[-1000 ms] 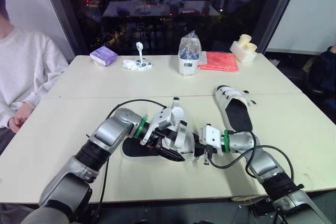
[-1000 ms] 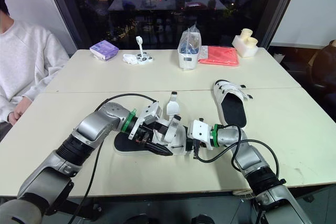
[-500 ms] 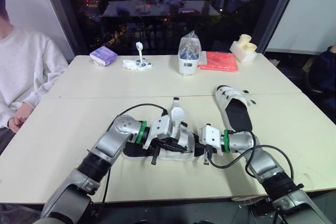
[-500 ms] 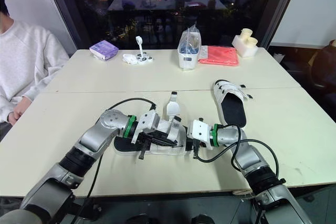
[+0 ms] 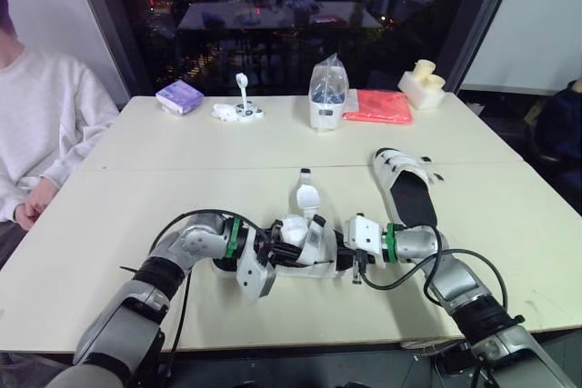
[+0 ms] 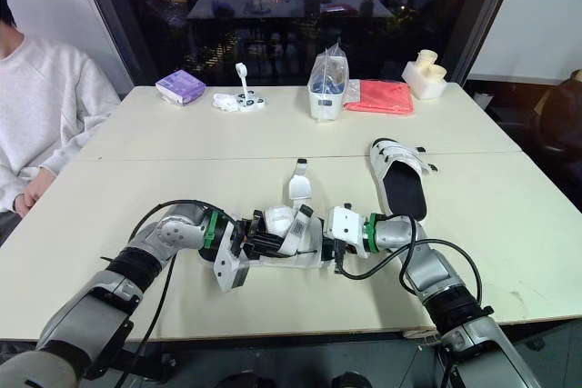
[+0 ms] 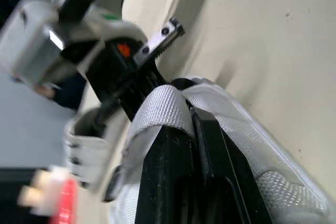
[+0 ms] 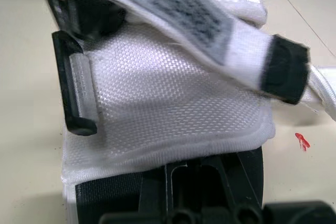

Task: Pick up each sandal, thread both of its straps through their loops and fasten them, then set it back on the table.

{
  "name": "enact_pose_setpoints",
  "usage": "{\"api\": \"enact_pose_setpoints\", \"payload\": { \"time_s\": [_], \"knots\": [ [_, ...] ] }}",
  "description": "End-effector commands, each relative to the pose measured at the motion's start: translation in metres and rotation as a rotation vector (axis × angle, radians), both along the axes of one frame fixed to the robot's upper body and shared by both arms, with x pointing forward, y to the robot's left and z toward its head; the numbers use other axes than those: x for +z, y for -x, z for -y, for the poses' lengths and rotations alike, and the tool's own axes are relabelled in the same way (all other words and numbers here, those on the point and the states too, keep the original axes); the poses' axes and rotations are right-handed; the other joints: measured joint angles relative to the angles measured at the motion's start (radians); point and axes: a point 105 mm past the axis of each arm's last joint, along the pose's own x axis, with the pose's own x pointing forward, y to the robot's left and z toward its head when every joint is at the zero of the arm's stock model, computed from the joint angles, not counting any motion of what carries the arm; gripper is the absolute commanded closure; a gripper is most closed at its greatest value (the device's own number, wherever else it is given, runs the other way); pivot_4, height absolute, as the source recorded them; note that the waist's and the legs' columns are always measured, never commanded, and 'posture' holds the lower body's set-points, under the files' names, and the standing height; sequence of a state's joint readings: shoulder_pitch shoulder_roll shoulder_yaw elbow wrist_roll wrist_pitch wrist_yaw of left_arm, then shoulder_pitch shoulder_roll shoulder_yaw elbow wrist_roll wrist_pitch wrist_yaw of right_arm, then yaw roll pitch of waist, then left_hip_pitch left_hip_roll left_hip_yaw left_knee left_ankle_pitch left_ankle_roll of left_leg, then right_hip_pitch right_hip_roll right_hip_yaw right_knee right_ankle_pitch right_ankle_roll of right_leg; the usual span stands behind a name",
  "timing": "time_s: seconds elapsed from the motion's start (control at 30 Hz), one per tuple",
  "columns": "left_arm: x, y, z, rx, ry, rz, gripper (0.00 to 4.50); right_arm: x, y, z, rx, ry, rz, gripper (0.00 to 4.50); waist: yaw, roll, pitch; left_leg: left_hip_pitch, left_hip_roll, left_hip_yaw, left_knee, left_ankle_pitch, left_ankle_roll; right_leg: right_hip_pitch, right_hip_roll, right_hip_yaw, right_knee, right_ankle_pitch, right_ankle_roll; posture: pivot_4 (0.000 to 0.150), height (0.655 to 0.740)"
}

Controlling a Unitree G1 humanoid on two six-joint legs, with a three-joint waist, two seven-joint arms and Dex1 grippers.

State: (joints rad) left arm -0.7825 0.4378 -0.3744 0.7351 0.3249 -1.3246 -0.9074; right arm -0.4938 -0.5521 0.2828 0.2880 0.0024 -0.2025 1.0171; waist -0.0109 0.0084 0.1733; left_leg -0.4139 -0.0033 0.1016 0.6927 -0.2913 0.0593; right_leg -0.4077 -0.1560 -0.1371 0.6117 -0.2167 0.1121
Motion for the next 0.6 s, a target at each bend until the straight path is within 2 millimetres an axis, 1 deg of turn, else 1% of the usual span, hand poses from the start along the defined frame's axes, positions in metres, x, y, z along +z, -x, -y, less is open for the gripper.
{"api": "enact_pose_setpoints", "payload": {
  "time_s": [0.03, 0.07, 0.13, 0.2, 0.27, 0.4, 0.5, 0.6],
  "knots": [
    [-0.001, -0.004, -0.001, 0.005, 0.0, 0.042, 4.4, -0.024, 0.0, 0.007, -0.033, 0.067, -0.072, 4.5, 0.001, 0.0, 0.0, 0.001, 0.0, 0.0, 0.0, 0.0, 0.0, 0.0, 0.0, 0.0, 0.0, 0.0, 0.0, 0.15, 0.74],
    [-0.002, -0.004, -0.001, 0.005, -0.003, 0.044, 4.4, -0.024, 0.0, 0.007, -0.032, 0.067, -0.072, 4.5, 0.001, 0.0, -0.001, 0.001, 0.0, 0.0, 0.0, 0.0, 0.001, 0.001, 0.0, 0.0, 0.0, 0.0, 0.0, 0.15, 0.74],
    [-0.001, -0.01, 0.003, 0.065, 0.054, -0.024, 4.4, -0.023, -0.001, 0.007, -0.031, 0.068, -0.07, 4.5, 0.002, 0.0, -0.001, 0.003, 0.0, 0.0, 0.0, -0.001, 0.001, 0.002, 0.0, 0.0, 0.0, 0.0, 0.0, 0.15, 0.74],
    [0.0, -0.015, 0.006, 0.13, 0.105, -0.146, 4.4, -0.023, -0.001, 0.007, -0.03, 0.069, -0.069, 4.5, 0.003, 0.001, -0.001, 0.003, 0.0, 0.0, 0.0, 0.0, 0.001, 0.003, 0.0, 0.0, 0.0, 0.0, 0.0, 0.15, 0.74],
    [0.003, -0.015, 0.009, 0.156, 0.134, -0.256, 4.4, -0.023, -0.001, 0.006, -0.028, 0.069, -0.069, 4.5, 0.002, 0.0, -0.001, 0.003, 0.0, 0.0, 0.0, 0.0, 0.002, 0.003, 0.0, 0.0, 0.001, 0.0, 0.0, 0.15, 0.74],
    [0.006, -0.001, 0.011, 0.153, 0.103, -0.576, 4.4, -0.023, -0.001, 0.006, -0.025, 0.07, -0.069, 4.5, -0.002, 0.001, -0.001, 0.003, 0.0, 0.0, 0.0, 0.001, 0.003, 0.002, 0.0, 0.0, 0.001, 0.0, 0.0, 0.15, 0.74],
    [0.01, 0.004, 0.01, 0.161, 0.071, -0.712, 3.58, -0.023, -0.002, 0.005, -0.025, 0.069, -0.068, 4.5, -0.002, 0.001, -0.001, 0.003, 0.001, 0.0, 0.0, 0.001, 0.003, 0.002, 0.001, 0.0, 0.0, 0.0, 0.0, 0.15, 0.74],
    [0.011, 0.004, 0.008, 0.213, 0.044, -0.888, 2.14, -0.023, -0.002, 0.005, -0.025, 0.068, -0.067, 4.5, -0.002, 0.001, 0.0, 0.003, 0.0, 0.0, 0.0, 0.001, 0.003, 0.002, 0.002, 0.0, 0.0, 0.0, 0.0, 0.15, 0.74]
  ]
}}
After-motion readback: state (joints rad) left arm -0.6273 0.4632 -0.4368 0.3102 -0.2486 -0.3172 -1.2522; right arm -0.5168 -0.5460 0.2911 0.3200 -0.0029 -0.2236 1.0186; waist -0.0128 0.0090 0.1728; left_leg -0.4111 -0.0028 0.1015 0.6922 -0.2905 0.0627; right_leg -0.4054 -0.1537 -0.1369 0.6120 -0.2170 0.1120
